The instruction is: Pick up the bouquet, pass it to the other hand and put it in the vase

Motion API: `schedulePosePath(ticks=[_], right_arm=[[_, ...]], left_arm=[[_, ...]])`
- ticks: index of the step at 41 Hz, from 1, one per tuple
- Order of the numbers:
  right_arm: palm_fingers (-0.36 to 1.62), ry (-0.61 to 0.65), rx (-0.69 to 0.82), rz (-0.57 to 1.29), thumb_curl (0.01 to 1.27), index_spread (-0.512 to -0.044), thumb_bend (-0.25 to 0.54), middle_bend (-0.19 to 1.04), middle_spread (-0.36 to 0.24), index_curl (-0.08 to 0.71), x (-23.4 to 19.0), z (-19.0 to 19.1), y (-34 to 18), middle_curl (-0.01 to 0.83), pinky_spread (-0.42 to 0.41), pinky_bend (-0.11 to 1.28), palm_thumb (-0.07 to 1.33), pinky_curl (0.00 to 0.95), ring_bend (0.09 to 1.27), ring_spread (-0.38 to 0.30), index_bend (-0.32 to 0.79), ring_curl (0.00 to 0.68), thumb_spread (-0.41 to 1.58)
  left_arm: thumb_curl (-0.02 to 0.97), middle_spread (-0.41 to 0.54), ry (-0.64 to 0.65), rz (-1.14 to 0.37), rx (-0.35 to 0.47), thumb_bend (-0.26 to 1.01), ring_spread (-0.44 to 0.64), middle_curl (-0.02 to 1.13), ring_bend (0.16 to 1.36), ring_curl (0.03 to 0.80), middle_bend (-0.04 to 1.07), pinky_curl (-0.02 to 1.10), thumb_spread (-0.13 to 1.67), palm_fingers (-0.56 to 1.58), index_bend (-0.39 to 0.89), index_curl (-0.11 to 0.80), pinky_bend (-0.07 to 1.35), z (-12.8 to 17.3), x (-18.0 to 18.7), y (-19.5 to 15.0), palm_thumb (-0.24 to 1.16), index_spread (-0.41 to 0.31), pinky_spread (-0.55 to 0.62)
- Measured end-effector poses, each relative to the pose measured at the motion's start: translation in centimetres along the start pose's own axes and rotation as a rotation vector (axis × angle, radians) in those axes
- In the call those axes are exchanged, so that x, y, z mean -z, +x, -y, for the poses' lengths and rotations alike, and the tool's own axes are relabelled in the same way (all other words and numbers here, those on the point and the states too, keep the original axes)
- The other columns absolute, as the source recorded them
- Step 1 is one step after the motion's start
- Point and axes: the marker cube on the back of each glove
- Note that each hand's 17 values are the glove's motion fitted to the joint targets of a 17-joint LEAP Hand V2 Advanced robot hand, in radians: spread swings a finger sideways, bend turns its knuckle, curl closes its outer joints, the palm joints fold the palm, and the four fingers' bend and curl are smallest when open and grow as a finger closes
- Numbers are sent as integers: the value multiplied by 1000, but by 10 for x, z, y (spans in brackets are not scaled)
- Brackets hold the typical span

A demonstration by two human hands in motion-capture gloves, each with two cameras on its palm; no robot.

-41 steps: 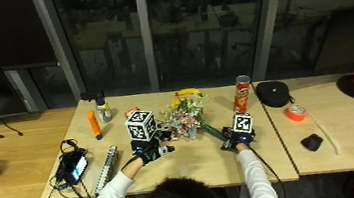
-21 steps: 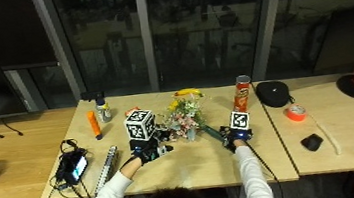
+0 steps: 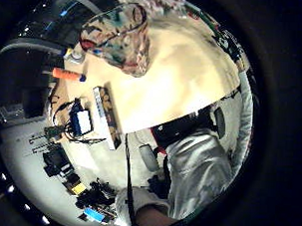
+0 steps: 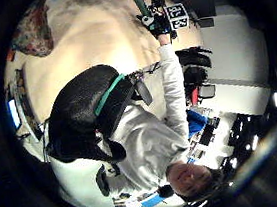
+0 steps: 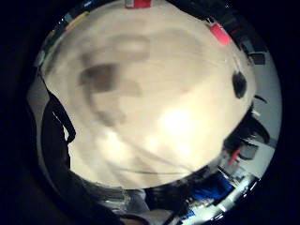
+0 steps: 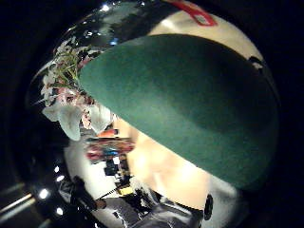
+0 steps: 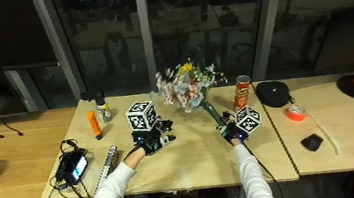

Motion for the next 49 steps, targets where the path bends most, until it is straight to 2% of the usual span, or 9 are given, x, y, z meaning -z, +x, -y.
schedulePosePath(ticks=[5, 9, 13, 33, 41, 45, 46, 47, 49], right_arm=[[1433, -75, 90, 366, 486, -229, -7, 802, -159, 438, 19, -14, -46, 633, -222, 796, 1007, 498, 1002, -191, 394, 563, 950], [1407, 28, 278, 549, 510, -223, -10, 830, -155, 464, 32, -12, -81, 642, -211, 820, 1020, 519, 1032, -187, 405, 577, 917], [1385, 141, 269, 601, 533, -221, -18, 853, -151, 485, 38, -4, -107, 647, -205, 839, 1024, 537, 1056, -182, 407, 586, 877], [1343, 119, 420, 924, 615, -220, -20, 918, -141, 566, 33, -53, -207, 658, -194, 865, 1034, 581, 1106, -173, 395, 600, 786], [1338, 229, 622, 882, 636, -223, -19, 930, -139, 591, 8, -71, -229, 657, -194, 866, 1033, 590, 1109, -173, 389, 600, 785], [1328, 216, 648, 874, 638, -221, -10, 914, -143, 601, 3, -88, -241, 647, -203, 859, 1047, 587, 1111, -174, 381, 599, 826], [1329, 199, 646, 873, 639, -221, -15, 916, -142, 604, 1, -90, -243, 648, -199, 862, 1042, 590, 1109, -174, 379, 598, 826], [1309, 183, 656, 871, 637, -224, -14, 903, -147, 597, -2, -91, -244, 641, -210, 858, 1046, 584, 1105, -176, 351, 593, 835], [1284, 166, 742, 873, 639, -227, -17, 902, -152, 587, -7, -91, -249, 636, -217, 858, 1048, 581, 1103, -179, 294, 589, 832]], left_arm=[[271, 322, 87, -123, -57, -20, 497, 267, 395, 242, 176, 321, 1109, 88, 172, 383, 231, 15, 14, 10, 207, 8, 465], [274, 324, 199, -244, -88, -11, 502, 270, 381, 239, 179, 323, 1118, 83, 184, 385, 234, 32, 29, 18, 223, 13, 463], [279, 326, 291, -392, -116, 0, 508, 270, 372, 237, 176, 324, 1136, 87, 191, 387, 232, 48, 46, 29, 260, 18, 462], [333, 322, 443, -1057, -195, -16, 471, 298, 445, 257, 211, 326, 1062, 142, 127, 346, 230, 107, 77, 88, 475, 65, 440], [348, 121, 531, -1151, -236, -19, 186, 339, 563, 296, 310, 385, 1010, 596, 53, 263, 432, 112, 82, 110, 510, 44, 133], [381, -75, 712, -1136, -161, 28, -95, 380, 600, 305, 513, 375, 973, 1354, 184, 288, 459, 105, 89, 106, 634, -70, -119], [375, -89, 748, -1116, -146, 11, -104, 388, 565, 302, 506, 385, 977, 1235, 166, 293, 463, 105, 90, 103, 619, -72, -145], [413, -128, 779, -1092, -132, 28, -167, 427, 664, 353, 572, 415, 888, 1501, 220, 316, 509, 104, 91, 101, 684, -124, -184], [451, -174, 826, -1048, -107, 37, -219, 457, 725, 388, 596, 439, 785, 1513, 246, 342, 530, 103, 92, 95, 746, -162, -234]])
